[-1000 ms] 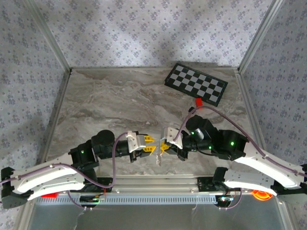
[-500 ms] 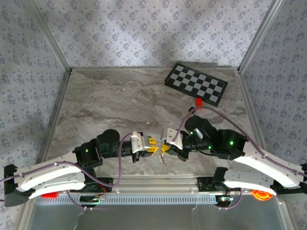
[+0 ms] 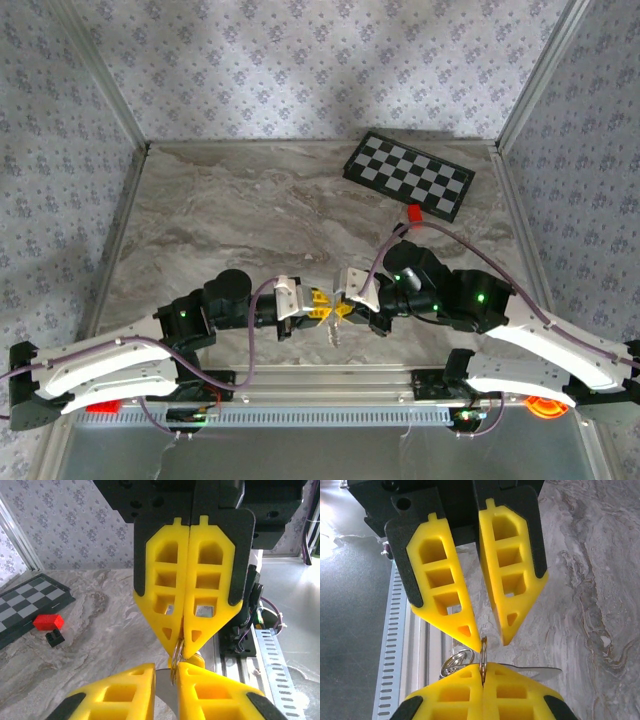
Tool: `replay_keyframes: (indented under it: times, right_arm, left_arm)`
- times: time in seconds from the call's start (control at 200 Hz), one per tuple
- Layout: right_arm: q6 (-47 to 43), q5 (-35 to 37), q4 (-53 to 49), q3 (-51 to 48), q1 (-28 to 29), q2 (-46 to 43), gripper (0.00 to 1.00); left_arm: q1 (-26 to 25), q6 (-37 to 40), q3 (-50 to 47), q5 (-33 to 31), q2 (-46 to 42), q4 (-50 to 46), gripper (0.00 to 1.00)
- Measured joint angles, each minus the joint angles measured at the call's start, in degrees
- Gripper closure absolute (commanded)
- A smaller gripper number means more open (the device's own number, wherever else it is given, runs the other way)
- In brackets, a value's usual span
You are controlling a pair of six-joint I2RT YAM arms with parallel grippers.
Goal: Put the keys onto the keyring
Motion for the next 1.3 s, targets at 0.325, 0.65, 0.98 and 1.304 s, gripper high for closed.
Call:
replay_keyframes:
  times: [0.325,0.65,0.98,1.304]
  right_arm:
    - [0.0,0.04,0.26,0.0,0.59,0.02,1.0]
    - [0.02,0.24,0.61,-0.02,0.81,-0.02,1.0]
    - [0.87,-0.98,6.38,-2.29,1.09,-1.99,0.77]
    - [2.21,-2.4,13.31,-6.19,1.07,-6.29,0.83]
  left_arm:
    - [0.0,-0.04,0.0,1.25,0.48,0.09,0.92]
    - [0.0,-0.55,-0.04,1.88,0.09,0.11,1.0]
    - [0.0,-1.86,-2.27,3.26,-3.5,4.42,1.0]
    - [0.0,-4.24,-4.09,6.05,-4.13,11.89,1.0]
